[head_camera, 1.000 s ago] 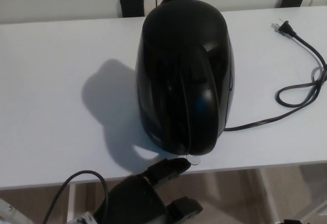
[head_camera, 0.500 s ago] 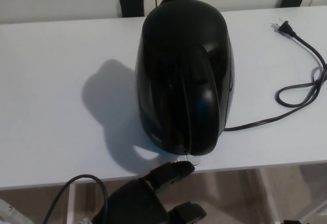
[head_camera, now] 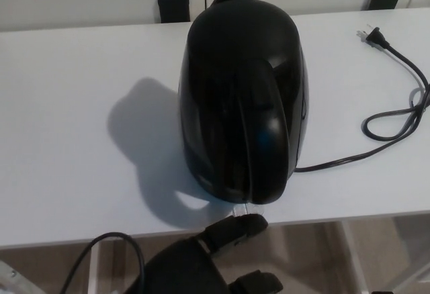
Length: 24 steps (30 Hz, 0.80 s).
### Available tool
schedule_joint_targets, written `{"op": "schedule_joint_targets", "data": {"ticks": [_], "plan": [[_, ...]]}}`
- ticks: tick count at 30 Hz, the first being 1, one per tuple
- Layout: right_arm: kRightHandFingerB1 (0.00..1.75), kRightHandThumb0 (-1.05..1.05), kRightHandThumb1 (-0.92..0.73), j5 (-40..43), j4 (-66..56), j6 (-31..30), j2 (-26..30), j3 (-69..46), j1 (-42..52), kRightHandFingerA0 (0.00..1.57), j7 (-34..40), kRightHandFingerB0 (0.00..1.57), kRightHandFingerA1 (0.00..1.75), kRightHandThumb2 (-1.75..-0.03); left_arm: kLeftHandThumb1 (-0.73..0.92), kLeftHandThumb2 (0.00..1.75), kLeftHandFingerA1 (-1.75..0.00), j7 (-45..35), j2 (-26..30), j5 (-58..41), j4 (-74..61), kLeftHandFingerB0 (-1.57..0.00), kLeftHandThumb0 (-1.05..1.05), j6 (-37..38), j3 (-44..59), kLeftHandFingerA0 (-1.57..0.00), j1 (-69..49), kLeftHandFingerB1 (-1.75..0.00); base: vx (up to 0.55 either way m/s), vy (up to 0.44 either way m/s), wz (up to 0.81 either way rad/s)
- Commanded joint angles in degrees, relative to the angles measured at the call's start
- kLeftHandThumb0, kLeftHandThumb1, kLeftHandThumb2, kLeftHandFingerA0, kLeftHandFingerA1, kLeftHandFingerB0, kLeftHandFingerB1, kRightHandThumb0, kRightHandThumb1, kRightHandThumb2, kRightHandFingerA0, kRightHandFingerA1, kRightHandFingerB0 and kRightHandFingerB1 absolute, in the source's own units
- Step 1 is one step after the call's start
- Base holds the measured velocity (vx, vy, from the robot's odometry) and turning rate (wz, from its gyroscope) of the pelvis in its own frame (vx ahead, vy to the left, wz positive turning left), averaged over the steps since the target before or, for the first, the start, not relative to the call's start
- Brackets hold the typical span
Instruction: The robot walk towards a table in front and click the button on the base of the boilling pot using its left middle finger
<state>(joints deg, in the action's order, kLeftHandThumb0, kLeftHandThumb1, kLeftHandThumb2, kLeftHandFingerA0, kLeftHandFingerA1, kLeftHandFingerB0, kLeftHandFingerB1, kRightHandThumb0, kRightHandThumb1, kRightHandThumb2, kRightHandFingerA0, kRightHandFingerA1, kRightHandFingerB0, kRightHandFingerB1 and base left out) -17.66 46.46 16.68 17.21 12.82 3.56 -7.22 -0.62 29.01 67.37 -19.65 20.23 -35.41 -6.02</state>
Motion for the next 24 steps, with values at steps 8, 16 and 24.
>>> {"op": "schedule_joint_targets", "data": {"ticks": [8, 16, 24], "plan": [[0.39, -0.31, -0.55, -0.79, 0.01, -1.11, 1.09, 0.46, -0.23, 0.6, 0.12, 0.47, 0.42, -0.56, 0.87, 0.67, -0.32, -1.49, -0.83, -0.43, 3.23, -0.3, -0.68, 0.57, -0.09, -0.3, 2.63, -0.3, 0.0, 0.0, 0.0], [0.39, -0.31, -0.56, -0.43, -1.57, -1.99, 1.08, 0.2, 0.31, 0.59, -0.29, 0.47, 0.42, -0.57, 0.88, 0.68, -0.32, -2.54, -0.91, -0.92, 4.65, -0.3, -0.7, 0.31, 0.42, -0.31, 3.99, -0.3, 0.0, 0.0, 0.0], [0.39, -0.31, -0.56, -0.61, -2.26, -2.54, 1.21, 0.26, 0.48, 0.61, -0.12, 0.49, 0.42, -0.56, 0.87, 0.67, -0.33, -0.35, -1.8, 0.49, 7.28, -0.32, -0.7, 0.46, -0.58, -0.33, 4.63, -0.31, 0.0, 0.0, 0.0]]}}
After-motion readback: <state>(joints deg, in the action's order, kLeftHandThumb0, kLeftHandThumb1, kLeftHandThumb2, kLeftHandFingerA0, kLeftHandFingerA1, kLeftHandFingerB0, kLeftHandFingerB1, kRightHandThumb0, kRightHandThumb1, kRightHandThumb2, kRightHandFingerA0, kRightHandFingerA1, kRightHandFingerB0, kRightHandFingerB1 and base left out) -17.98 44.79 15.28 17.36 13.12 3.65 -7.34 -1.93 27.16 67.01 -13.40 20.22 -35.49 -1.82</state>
